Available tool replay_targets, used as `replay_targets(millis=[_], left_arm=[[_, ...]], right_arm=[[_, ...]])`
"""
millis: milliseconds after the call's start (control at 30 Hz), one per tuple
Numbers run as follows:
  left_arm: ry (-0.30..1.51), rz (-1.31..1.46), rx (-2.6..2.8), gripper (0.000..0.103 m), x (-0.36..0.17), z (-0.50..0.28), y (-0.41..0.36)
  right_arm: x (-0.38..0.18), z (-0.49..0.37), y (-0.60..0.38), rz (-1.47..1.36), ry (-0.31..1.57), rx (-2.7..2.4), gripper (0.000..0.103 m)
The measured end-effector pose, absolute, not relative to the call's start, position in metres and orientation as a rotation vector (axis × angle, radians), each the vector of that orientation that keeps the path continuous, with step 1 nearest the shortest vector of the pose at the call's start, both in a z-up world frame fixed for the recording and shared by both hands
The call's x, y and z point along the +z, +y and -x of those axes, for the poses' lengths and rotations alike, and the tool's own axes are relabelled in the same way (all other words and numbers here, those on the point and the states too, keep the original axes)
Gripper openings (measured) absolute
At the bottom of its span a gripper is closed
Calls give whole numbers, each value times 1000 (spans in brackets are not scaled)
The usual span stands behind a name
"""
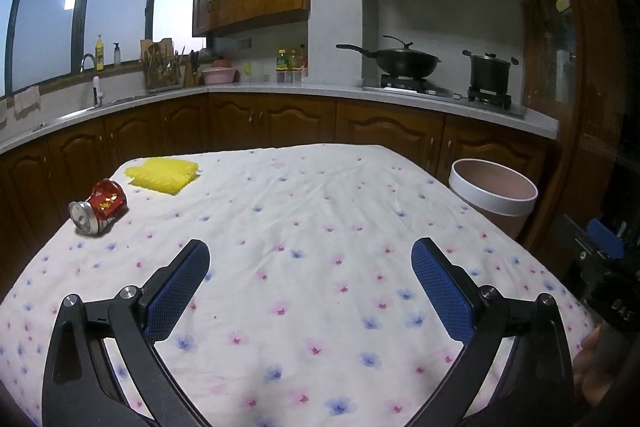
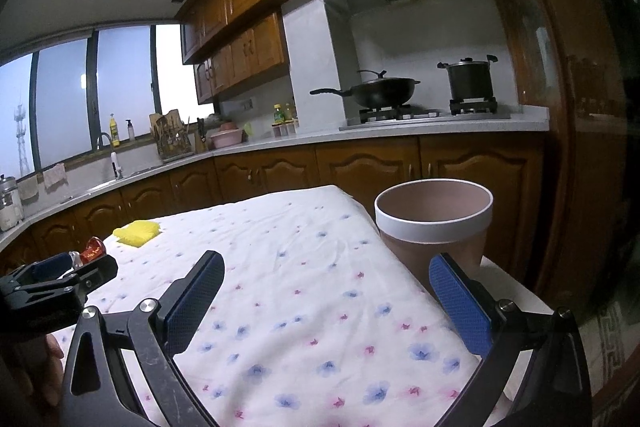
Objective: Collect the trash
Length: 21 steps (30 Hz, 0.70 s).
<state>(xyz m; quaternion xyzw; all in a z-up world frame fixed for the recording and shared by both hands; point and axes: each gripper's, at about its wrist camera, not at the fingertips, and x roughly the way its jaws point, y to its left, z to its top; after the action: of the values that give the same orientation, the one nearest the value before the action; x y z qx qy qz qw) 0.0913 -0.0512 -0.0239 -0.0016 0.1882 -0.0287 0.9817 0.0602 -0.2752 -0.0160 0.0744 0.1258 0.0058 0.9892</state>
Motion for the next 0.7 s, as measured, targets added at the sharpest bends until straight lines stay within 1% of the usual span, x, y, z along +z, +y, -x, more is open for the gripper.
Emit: replay_targets(millis=[700], left_arm=[[373, -7, -63, 103, -22, -91, -58]], right_arm=[[-22, -58, -272, -164, 256, 28, 103]])
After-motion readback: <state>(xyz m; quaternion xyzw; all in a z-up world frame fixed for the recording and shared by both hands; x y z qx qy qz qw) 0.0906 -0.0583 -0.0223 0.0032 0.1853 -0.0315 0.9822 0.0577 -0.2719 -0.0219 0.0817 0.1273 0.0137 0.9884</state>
